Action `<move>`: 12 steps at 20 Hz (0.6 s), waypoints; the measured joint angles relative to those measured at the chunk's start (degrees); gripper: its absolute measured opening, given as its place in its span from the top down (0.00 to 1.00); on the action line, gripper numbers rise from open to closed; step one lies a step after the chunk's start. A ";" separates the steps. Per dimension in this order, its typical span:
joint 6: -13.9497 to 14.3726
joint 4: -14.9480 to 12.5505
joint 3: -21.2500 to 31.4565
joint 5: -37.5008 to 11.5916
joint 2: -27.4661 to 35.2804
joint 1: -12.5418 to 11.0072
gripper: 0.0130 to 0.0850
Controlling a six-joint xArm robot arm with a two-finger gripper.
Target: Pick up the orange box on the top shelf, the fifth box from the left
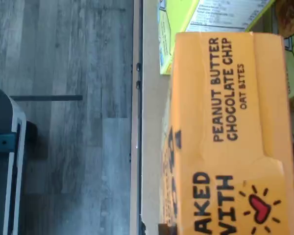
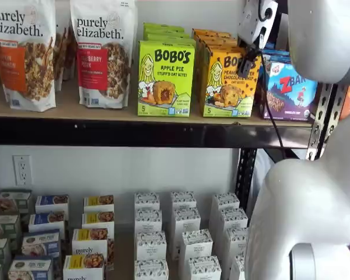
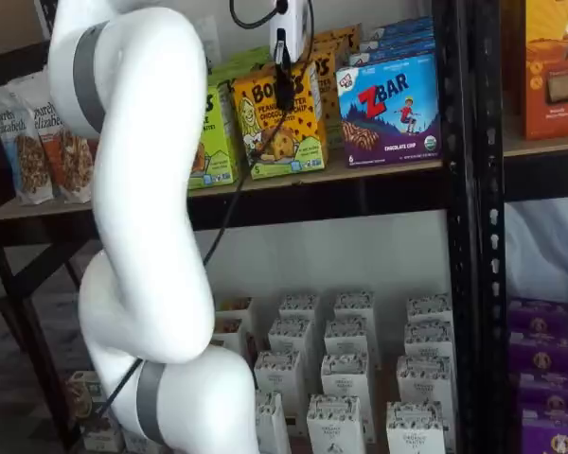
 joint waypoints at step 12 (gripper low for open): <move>0.75 -2.49 4.48 1.12 -5.00 1.15 0.61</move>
